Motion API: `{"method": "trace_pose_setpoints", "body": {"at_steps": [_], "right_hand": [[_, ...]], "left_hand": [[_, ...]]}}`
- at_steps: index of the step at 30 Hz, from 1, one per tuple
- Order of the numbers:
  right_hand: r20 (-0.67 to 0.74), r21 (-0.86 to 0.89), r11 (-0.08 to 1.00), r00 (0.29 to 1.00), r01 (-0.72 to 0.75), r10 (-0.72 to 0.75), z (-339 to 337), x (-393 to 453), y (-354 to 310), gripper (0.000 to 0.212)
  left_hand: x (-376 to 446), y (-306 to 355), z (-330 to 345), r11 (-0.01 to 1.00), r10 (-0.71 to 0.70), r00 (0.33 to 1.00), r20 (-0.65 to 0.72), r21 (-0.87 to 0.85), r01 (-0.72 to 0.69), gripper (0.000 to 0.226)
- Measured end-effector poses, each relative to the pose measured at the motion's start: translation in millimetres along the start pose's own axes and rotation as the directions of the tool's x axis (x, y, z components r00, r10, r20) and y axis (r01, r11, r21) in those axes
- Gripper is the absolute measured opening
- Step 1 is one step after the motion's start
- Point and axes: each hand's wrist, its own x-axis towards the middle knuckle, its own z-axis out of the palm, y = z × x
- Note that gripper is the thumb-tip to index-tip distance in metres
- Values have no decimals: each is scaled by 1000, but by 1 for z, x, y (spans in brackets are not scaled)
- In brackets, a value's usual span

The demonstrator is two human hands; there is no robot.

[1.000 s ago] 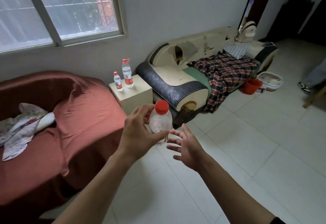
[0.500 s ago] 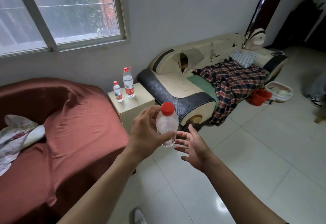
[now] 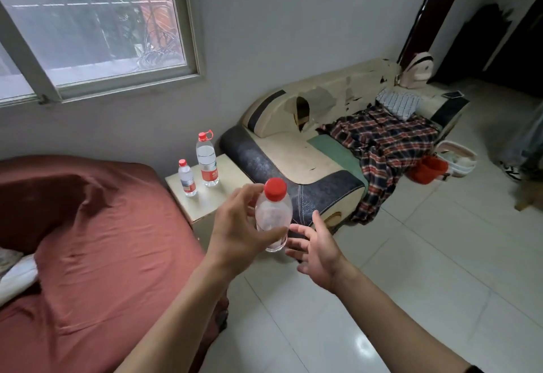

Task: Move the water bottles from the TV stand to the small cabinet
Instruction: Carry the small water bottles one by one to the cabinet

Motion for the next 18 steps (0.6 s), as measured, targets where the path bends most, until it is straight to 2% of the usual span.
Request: {"method": "trace_pose_setpoints", "body": {"at_steps": [5, 10, 18], "right_hand": [[21, -85, 994, 997, -66, 68, 15, 57, -14, 79], [63, -45, 992, 991, -114, 117, 8, 123, -37, 80], [160, -45, 987, 974, -157, 163, -13, 226, -121, 76]], "left_hand": [[29, -40, 1, 998, -55, 998, -11, 23, 55, 64], [74, -68, 20, 992, -104, 995, -7, 68, 104, 66], [182, -105, 67, 971, -192, 978, -78, 126, 201, 58]]}}
